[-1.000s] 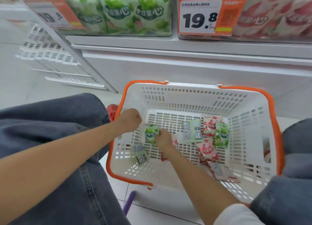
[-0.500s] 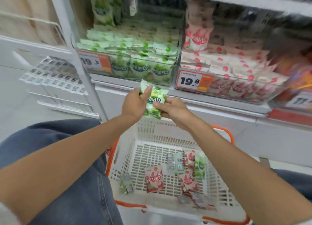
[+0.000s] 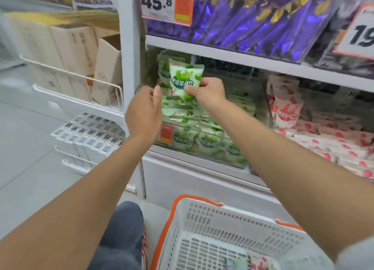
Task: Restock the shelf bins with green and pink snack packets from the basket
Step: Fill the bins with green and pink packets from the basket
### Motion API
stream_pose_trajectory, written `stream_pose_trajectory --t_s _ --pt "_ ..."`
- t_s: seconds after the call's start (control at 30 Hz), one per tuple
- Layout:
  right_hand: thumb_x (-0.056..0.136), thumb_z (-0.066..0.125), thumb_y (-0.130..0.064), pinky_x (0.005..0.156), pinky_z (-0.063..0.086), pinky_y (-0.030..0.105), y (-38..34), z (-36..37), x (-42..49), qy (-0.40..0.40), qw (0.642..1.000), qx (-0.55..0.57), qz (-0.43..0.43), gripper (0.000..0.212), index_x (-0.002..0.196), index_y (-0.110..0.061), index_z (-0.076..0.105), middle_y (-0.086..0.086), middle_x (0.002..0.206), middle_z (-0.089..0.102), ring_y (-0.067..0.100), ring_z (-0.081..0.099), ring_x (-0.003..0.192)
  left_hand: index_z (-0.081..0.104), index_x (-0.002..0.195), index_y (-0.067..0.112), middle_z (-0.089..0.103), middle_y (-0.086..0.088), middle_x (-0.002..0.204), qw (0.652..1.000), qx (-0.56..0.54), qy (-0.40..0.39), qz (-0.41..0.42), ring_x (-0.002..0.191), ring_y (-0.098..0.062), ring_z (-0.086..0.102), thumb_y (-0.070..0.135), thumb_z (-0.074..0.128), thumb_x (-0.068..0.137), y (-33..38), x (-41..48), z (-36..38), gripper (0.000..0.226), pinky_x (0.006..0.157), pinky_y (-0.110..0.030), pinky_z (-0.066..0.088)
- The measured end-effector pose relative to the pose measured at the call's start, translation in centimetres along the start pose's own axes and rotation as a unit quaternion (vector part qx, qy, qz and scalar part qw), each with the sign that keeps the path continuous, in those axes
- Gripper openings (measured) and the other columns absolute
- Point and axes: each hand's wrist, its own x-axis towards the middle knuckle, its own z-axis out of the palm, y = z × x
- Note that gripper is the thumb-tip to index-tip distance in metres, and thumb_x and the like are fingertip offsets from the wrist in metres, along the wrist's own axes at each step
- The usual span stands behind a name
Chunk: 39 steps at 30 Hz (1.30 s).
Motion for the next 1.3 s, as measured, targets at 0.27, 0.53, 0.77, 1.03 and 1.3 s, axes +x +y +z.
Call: stream_pose_trajectory --t_s 0.27,0.53,0.77,1.03,1.3 --pt "0.088 0.07 -0.027 0.08 0.045 0.022 -0.1 6.0 6.2 0.027 0.998 -0.05 0.002 0.037 0.122 -0.013 0.061 0.004 0.12 0.067 0.022 0.064 0.106 0.048 0.08 0.017 0.048 0.003 0.063 0.999 0.03 -0.025 0.007 0.057 -0.011 0.044 0.042 0.033 0.104 -2.9 0.0 0.4 0.037 0.051 -0.034 0.026" --pt "0.091 0.065 -0.03 0.089 0.051 0.037 1.1 8.5 6.7 0.118 0.988 -0.096 -0.011 0.042 0.125 -0.01 0.049 0.01 0.123 0.06 0.03 0.059 0.112 0.049 0.081 0.023 0.047 0.009 0.063 0.998 0.057 -0.02 0.007 0.062 -0.018 0.046 0.042 0.035 0.103 -2.8 -0.2 0.7 0.032 0.054 -0.033 0.026" --pt "0.092 0.064 -0.03 0.086 0.053 0.035 0.9 8.5 7.1 0.102 0.987 -0.122 -0.013 0.044 0.127 -0.009 0.047 0.009 0.123 0.06 0.027 0.061 0.111 0.056 0.085 0.023 0.057 0.003 0.072 0.997 0.073 -0.019 0.012 0.072 -0.022 0.054 0.043 0.036 0.102 -2.7 -0.2 1.0 0.033 0.058 -0.034 0.036" --pt "0.091 0.065 -0.031 0.075 0.049 0.032 0.9 6.8 5.2 0.096 0.985 -0.137 -0.036 0.039 0.118 -0.009 0.048 0.01 0.114 0.061 0.028 0.061 0.101 0.056 0.089 0.021 0.058 0.002 0.076 0.998 0.054 -0.006 0.009 0.072 -0.022 0.055 0.033 0.04 0.1 -1.8 -0.6 0.8 0.023 0.06 -0.037 0.044" --pt "0.088 0.054 -0.012 0.062 0.041 0.034 5.4 -2.3 -7.2 0.083 0.933 -0.279 -0.212 0.009 0.094 -0.013 0.06 0.0 0.087 0.057 0.021 0.053 0.077 0.053 0.082 0.017 0.057 0.0 0.068 0.981 0.019 -0.164 0.102 0.062 -0.025 0.053 0.024 0.045 0.098 3.1 -7.1 0.4 0.019 0.055 -0.035 0.037"
